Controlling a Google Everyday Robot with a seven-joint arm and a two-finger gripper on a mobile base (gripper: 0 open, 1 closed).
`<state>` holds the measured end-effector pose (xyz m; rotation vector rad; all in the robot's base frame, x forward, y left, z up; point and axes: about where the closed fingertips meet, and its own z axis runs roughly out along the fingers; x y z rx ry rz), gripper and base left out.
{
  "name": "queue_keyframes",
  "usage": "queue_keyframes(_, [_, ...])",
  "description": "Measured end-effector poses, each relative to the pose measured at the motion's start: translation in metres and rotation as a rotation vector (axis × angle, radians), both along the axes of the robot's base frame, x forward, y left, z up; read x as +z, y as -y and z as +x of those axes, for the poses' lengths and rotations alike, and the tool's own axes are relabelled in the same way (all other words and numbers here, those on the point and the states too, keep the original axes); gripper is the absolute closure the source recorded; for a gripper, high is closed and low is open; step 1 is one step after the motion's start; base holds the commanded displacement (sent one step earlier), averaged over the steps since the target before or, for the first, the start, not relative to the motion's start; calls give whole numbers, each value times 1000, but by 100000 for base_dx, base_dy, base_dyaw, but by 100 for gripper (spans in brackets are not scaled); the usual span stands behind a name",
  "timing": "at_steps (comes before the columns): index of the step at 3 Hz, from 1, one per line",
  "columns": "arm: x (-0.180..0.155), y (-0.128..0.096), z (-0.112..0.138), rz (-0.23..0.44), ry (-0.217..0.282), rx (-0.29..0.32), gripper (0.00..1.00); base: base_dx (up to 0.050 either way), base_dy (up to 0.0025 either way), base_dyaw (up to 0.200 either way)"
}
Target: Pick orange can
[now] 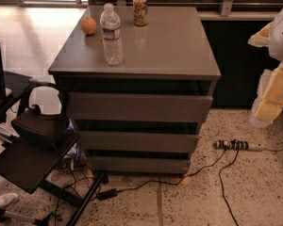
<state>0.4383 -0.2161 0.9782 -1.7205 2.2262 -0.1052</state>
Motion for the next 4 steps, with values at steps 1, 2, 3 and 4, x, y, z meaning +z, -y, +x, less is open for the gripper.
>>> queue_keyframes(1, [0, 0, 0, 0, 0, 0, 0, 4851, -1, 24])
queue_keyframes(2, [0, 0, 0, 0, 0, 0, 0, 4902, -2, 34])
queue_keyframes(3, [0, 0, 0, 0, 0, 0, 0, 3889, 245, 12608])
queue_keyframes(4, [0, 0, 0, 0, 0, 0, 0, 4046, -239, -11512])
